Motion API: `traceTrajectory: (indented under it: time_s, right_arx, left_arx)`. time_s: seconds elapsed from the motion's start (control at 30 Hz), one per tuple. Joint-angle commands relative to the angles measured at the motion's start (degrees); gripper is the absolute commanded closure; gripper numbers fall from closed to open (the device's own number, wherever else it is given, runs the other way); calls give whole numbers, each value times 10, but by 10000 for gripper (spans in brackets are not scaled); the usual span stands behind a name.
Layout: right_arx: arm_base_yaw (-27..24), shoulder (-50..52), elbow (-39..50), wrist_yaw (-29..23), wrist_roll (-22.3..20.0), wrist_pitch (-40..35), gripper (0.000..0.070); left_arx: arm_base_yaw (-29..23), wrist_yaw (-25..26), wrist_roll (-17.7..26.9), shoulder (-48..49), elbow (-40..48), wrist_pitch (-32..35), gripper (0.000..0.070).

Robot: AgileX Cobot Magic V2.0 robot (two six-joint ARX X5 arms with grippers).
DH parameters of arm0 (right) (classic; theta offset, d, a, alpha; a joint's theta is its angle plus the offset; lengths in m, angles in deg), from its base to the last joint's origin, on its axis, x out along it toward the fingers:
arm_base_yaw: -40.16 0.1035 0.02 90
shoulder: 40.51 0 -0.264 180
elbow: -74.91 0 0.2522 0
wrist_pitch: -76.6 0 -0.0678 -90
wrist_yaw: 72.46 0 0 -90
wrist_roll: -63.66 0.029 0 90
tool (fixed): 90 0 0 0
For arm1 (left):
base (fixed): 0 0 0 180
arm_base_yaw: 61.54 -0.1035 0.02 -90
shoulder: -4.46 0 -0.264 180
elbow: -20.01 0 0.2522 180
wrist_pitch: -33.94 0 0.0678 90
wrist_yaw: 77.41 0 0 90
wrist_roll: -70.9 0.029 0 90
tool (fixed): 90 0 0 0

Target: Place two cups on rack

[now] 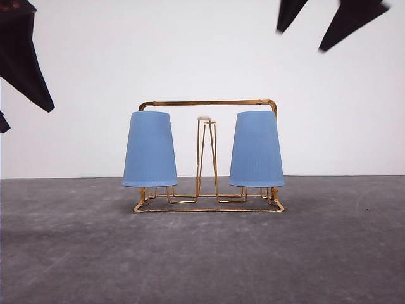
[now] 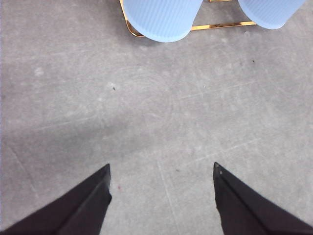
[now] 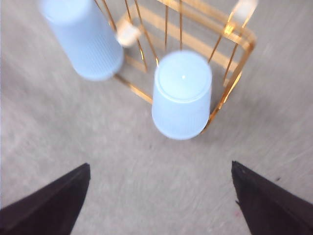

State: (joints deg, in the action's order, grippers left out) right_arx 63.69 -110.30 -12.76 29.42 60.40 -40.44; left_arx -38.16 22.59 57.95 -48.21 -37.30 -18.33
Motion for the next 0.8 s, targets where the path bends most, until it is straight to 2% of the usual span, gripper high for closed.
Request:
traceTrajectory:
  time_s: [0.0, 0.23, 0.4, 0.67, 0.7, 0.77]
  right_arx:
    - [2, 42, 60, -1, 19, -41, 131]
    - [2, 222, 284, -1, 118, -205, 134]
    - [2, 284, 404, -3, 180, -295, 136]
    - [2, 275, 433, 1, 178, -269, 144]
    - [2, 276, 433, 0, 178, -269, 195]
    - [2, 276, 433, -1, 178, -269, 586]
  left_arx:
    - [2, -1, -2, -5, -7, 5, 321]
    - [2, -1, -2, -5, -7, 5, 321]
    - [2, -1, -1, -5, -7, 8, 321]
    - [2, 4, 0, -5, -7, 4, 321]
    - [3, 6, 0, -5, -7, 4, 351]
    - [5, 8, 0, -5, -7, 8, 700]
